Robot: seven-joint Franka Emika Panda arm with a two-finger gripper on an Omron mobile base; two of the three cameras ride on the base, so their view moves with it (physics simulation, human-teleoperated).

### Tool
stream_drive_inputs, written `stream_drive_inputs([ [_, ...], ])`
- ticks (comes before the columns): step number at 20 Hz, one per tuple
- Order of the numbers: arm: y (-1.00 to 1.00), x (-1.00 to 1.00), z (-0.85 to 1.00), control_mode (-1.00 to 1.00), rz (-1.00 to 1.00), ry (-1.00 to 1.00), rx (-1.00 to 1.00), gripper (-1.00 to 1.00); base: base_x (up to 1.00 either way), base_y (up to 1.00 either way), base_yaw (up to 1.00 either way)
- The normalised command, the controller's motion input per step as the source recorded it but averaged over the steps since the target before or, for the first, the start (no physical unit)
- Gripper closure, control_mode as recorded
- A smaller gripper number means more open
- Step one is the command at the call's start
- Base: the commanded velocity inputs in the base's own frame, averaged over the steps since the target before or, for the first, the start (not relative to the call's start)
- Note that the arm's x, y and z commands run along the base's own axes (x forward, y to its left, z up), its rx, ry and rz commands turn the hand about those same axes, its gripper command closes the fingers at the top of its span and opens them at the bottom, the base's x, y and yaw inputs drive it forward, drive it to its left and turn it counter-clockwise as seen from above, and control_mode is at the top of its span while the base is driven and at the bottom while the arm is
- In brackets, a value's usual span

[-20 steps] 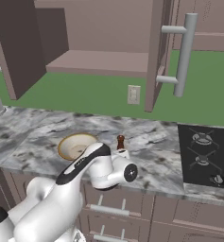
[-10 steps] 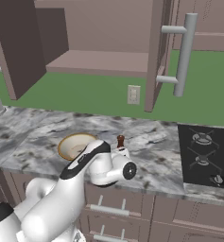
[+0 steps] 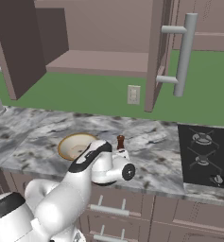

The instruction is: Retrieve the bottle and the shaker from the cabinet and place them next to the mixing bowl on the counter. Then add garlic from the fridge to the mixing bowl.

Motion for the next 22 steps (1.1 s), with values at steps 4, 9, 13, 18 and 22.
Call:
stream_drive_inputs([
  [4, -0.07, 0.12, -0.21, -1.0, 0.0, 0.0, 0.0, 1.0, 0.0, 0.0, 0.0],
  [9, -0.13, 0.09, -0.22, -1.0, 0.0, -0.01, 0.0, 1.0, 0.0, 0.0, 0.0],
  [13, -0.13, 0.05, -0.25, -1.0, 0.0, 0.0, 0.0, 1.0, 0.0, 0.0, 0.0],
  [18, -0.08, 0.04, -0.22, -1.0, 0.0, 0.0, 0.0, 1.0, 0.0, 0.0, 0.0],
  [22, 0.0, 0.0, -0.01, -1.0, 0.0, 0.0, 0.0, 1.0, 0.0, 0.0, 0.0],
])
